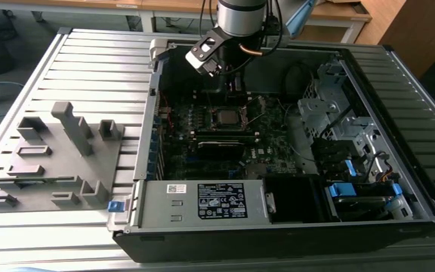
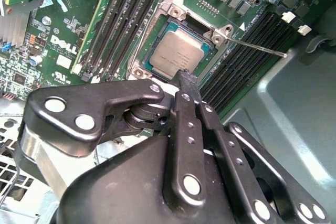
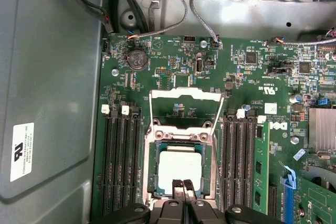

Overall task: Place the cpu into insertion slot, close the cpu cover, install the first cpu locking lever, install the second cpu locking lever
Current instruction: 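Close the cpu cover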

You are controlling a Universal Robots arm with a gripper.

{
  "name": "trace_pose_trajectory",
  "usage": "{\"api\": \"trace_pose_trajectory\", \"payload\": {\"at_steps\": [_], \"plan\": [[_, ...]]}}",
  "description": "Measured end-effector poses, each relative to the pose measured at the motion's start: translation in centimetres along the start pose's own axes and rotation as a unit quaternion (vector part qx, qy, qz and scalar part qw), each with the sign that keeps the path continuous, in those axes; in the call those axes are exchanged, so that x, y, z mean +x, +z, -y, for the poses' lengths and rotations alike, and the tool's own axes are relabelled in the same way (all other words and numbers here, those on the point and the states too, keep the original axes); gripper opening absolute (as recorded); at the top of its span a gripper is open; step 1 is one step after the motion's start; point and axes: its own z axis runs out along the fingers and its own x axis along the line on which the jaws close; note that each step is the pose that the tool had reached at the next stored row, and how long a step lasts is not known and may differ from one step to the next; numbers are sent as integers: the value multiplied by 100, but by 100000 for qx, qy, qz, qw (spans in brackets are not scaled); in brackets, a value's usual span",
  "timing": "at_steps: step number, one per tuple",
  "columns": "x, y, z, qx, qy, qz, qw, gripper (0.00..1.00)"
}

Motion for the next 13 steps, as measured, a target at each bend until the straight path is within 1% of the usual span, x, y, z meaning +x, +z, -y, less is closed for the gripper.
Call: {"api": "trace_pose_trajectory", "payload": {"at_steps": [9,11,13], "plan": [[0,-13,-1,-9,1,-10,100000,11],[0,-32,-2,-8,0,-10,100000,11],[0,-33,-2,-5,0,-6,100000,11]]}}
